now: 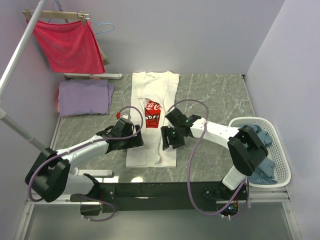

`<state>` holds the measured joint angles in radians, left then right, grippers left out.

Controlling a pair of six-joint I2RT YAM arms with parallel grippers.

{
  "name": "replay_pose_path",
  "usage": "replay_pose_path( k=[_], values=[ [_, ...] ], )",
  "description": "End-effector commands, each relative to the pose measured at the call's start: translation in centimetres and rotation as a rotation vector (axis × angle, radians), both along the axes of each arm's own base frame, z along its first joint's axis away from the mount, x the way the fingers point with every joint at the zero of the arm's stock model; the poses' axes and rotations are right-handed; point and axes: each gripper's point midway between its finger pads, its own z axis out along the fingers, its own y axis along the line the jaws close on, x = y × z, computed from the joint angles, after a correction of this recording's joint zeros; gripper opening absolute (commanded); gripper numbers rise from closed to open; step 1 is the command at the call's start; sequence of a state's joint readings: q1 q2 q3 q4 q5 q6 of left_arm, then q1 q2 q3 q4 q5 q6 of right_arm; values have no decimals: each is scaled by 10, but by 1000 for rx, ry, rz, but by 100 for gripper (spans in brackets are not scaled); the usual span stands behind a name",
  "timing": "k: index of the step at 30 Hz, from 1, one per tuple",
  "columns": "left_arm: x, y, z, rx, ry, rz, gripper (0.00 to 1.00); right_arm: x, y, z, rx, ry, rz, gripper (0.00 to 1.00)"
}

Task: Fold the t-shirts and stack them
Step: Grab the bottom of the folded rectangular tshirt with both arms

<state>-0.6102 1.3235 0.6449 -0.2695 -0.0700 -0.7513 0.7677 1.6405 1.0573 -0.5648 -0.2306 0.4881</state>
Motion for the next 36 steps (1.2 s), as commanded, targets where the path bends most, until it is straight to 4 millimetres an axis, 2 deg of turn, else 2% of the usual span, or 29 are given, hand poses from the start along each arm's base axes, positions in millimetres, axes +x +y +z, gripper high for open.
replay_pose_path(
  k=[1,4,6,10,15,17,21,22,25,33,36],
  values=[
    [-4,13,14,4,-39,61,100,19,-37,-11,-23,-31,-143,63],
    [-10,13,9,-12,-26,63,99,21,-45,-18,-25,-23,-170,63],
    [-12,10,8,-35,-17,59,99,21,-43,-18,-18,-17,-166,63],
    [-5,1,21,-79,-52,43,99,25,-22,-7,81,-9,-148,62],
    [1,3,23,-44,-54,57,99,29,-1,-1,99,-12,-116,62],
    [3,4,23,-37,-55,61,99,25,5,-7,77,4,-94,62],
    [2,5,24,-35,-54,70,99,8,33,-9,60,15,-9,62],
    [3,7,25,-28,-59,79,99,4,36,-16,40,28,-1,62],
    [3,11,26,-16,-61,92,99,-4,47,-21,36,41,29,62],
    [7,20,43,-7,-119,134,100,-13,68,-2,107,22,117,62],
    [7,21,43,-4,-119,136,100,-22,78,4,156,52,162,62]
  ],
)
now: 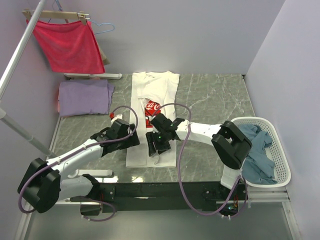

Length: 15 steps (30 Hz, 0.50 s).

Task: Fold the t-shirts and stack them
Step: Grab the bottom of the folded rectangular tshirt with both arms

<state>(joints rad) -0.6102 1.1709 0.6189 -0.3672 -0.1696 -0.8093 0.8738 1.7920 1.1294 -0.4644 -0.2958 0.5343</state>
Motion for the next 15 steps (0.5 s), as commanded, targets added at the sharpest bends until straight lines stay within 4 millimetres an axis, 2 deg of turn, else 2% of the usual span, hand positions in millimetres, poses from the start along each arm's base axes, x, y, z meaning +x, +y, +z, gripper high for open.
replay_pose_path(
  k=[1,6,11,15],
  values=[
    [13,-3,21,-17,-61,28,100,-8,26,23,113,14,83,62],
    [12,-4,17,-23,-47,29,100,-17,41,18,152,49,135,63],
    [12,0,24,-21,-71,43,99,-25,50,17,186,69,182,63],
    [13,2,27,-15,-80,50,100,-18,44,4,112,60,143,62]
  ],
)
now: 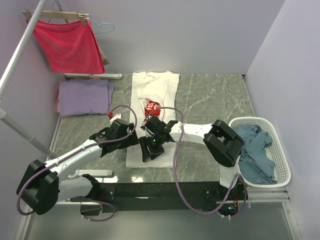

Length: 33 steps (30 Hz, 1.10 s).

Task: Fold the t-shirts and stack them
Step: Grab the bottom of the folded rectangular tshirt with both arms

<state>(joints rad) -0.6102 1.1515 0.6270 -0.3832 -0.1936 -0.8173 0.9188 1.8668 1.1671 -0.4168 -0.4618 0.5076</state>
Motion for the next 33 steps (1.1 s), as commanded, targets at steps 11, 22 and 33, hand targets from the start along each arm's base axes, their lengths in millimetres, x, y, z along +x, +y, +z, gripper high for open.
replay_pose_path(
  k=[11,22,33],
  values=[
    [1,-7,6,-49,-35,-16,99,67,-82,62,-151,-361,-315,65],
    [-42,-15,-32,-174,86,-62,99,37,-147,10,-181,-192,-405,65],
    [-81,-10,-51,-258,156,-57,99,-7,-132,-6,-36,-5,-388,64]
  ],
)
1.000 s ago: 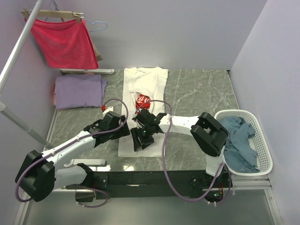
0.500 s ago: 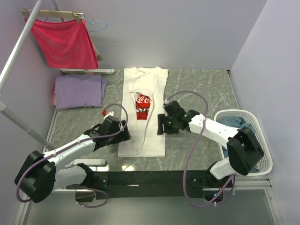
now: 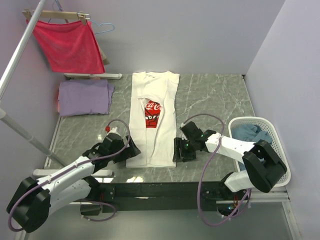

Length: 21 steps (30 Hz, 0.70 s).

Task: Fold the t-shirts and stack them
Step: Grab the bottom of the folded rectangular tshirt with both arms

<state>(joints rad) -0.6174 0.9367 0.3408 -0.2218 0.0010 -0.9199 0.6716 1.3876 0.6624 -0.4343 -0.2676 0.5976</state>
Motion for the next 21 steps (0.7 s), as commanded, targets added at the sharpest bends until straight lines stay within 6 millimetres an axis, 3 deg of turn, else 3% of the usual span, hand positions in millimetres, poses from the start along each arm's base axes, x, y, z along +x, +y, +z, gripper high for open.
replay_pose_path(
  k=[1,4,12,15,16,17,19,20,21],
  values=[
    [-31,2,-23,-28,116,-15,99,-4,23,7,136,20,17,64],
    [-37,4,-26,-22,127,-16,98,-5,29,6,158,41,31,63],
    [-59,6,-37,9,199,-7,78,-8,38,1,147,74,69,59],
    [-62,9,-42,37,210,2,65,-10,36,-4,128,83,67,53],
    [-62,10,-42,45,215,9,56,-11,34,-7,120,92,68,50],
    [-63,10,-44,54,226,8,51,-10,32,-9,104,88,58,36],
    [-64,11,-46,64,237,8,32,-10,26,-14,62,99,50,21],
    [-66,12,-48,74,247,9,26,-8,21,-17,31,88,39,5],
    [-66,12,-48,78,252,8,21,-9,17,-19,8,88,32,1]
  ],
)
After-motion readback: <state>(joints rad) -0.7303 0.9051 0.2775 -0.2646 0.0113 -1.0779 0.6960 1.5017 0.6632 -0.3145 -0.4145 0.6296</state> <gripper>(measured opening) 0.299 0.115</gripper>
